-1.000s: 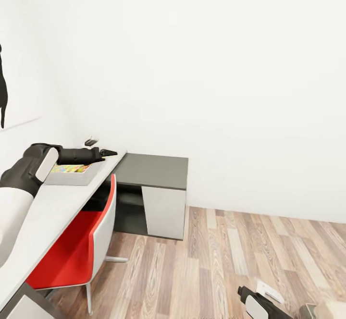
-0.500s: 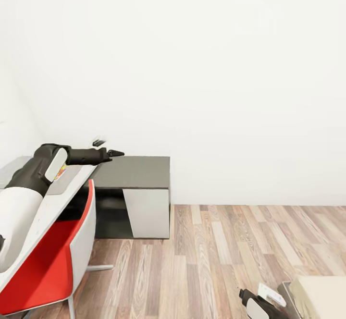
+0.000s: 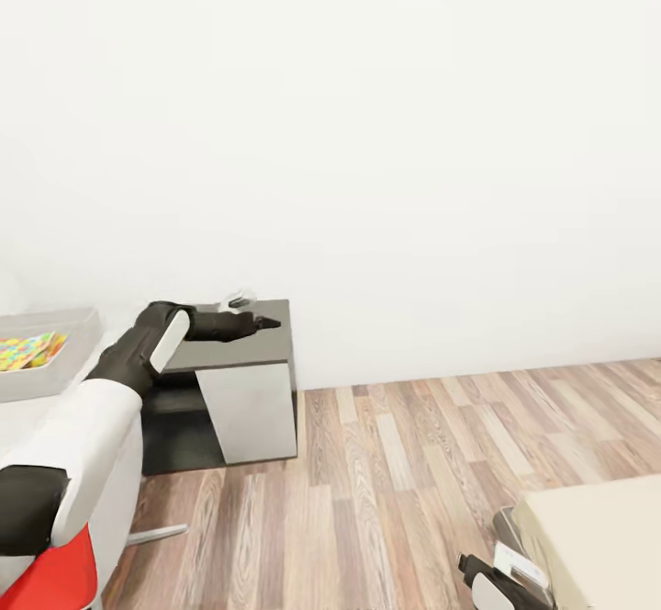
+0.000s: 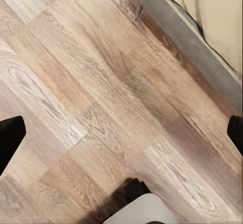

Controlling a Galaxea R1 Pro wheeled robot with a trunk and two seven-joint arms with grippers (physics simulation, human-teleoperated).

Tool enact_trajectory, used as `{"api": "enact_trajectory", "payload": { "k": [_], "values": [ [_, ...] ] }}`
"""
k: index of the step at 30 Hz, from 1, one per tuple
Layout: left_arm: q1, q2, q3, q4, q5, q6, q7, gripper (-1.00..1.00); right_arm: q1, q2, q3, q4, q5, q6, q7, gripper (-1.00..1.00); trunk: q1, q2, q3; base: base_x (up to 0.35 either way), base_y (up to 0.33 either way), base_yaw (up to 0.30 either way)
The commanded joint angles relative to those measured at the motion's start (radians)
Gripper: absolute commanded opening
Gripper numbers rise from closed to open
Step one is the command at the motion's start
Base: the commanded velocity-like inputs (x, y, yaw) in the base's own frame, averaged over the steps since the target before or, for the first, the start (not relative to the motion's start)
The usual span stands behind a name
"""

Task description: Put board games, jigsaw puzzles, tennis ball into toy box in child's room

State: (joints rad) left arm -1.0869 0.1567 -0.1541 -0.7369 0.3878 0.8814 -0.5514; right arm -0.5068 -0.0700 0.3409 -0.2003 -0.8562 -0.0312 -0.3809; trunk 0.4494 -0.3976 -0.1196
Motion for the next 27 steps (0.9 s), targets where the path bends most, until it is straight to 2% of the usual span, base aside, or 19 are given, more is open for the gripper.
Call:
{"api": "enact_trajectory", "payload": {
  "k": [1,4,7,9,11,12,14,16,17,19,20,23,27],
  "values": [
    [0.012,-0.003,-0.003,0.0,0.003,-0.008,0.011,1.0,-0.001,0.0,0.008,-0.001,-0.01,-0.003,-0.004,1.0,0.001,-0.002,-0.003,0.0,0.0,-0.276],
    [0.115,-0.013,-0.004,0.022,0.001,-0.095,0.075,1.0,-0.001,0.0,0.007,-0.001,-0.01,-0.004,-0.004,1.0,0.001,-0.002,-0.004,0.0,0.0,-0.276],
    [0.226,-0.016,-0.005,0.09,-0.002,-0.228,0.126,1.0,0.0,0.0,0.008,-0.001,-0.01,-0.004,-0.004,1.0,0.001,-0.002,-0.006,0.0,0.0,-0.266],
    [0.294,-0.017,-0.014,0.172,-0.019,-0.338,0.155,1.0,0.0,0.001,0.008,-0.001,-0.01,-0.004,-0.004,1.0,0.001,-0.002,-0.007,0.0,0.0,-0.22],
    [0.352,-0.017,-0.038,0.284,-0.062,-0.47,0.188,1.0,0.0,0.001,0.009,-0.001,-0.01,-0.008,-0.004,1.0,0.001,-0.002,-0.009,0.0,0.0,-0.157],
    [0.364,-0.017,-0.043,0.313,-0.074,-0.501,0.195,1.0,0.0,0.001,0.009,-0.001,-0.01,-0.01,-0.004,1.0,0.001,-0.002,-0.009,0.0,0.0,-0.13],
    [0.401,-0.018,-0.055,0.434,-0.108,-0.632,0.221,1.0,0.001,0.001,0.009,-0.001,-0.01,-0.022,-0.004,1.0,0.001,-0.002,-0.011,0.0,0.0,-0.102],
    [0.433,-0.02,-0.062,0.56,-0.124,-0.755,0.247,1.0,0.001,0.007,0.009,-0.001,-0.01,-0.029,-0.004,1.0,0.001,-0.002,-0.012,0.0,0.0,-0.052],
    [0.442,-0.02,-0.064,0.587,-0.127,-0.784,0.255,1.0,0.001,0.01,0.009,-0.001,-0.01,-0.03,-0.004,1.0,0.001,-0.002,-0.012,0.0,0.0,-0.032],
    [0.489,-0.022,-0.068,0.664,-0.132,-0.885,0.295,1.0,0.006,0.023,0.009,-0.001,-0.007,-0.034,-0.004,1.0,0.001,-0.002,-0.012,0.0,0.0,-0.017],
    [0.504,-0.021,-0.069,0.675,-0.133,-0.905,0.308,1.0,0.008,0.026,0.009,-0.001,-0.005,-0.036,-0.004,1.0,0.001,-0.002,-0.013,0.0,0.0,-0.011],
    [0.603,-0.02,-0.072,0.708,-0.137,-0.984,0.397,1.0,0.012,0.048,0.009,-0.001,0.025,-0.04,-0.005,1.0,0.001,-0.002,-0.013,0.0,0.0,-0.005],
    [0.68,-0.02,-0.074,0.717,-0.138,-1.024,0.512,1.0,0.014,0.09,0.009,0.0,0.088,-0.039,-0.006,1.0,0.001,-0.002,-0.013,0.0,0.0,-0.001]
  ]
}}
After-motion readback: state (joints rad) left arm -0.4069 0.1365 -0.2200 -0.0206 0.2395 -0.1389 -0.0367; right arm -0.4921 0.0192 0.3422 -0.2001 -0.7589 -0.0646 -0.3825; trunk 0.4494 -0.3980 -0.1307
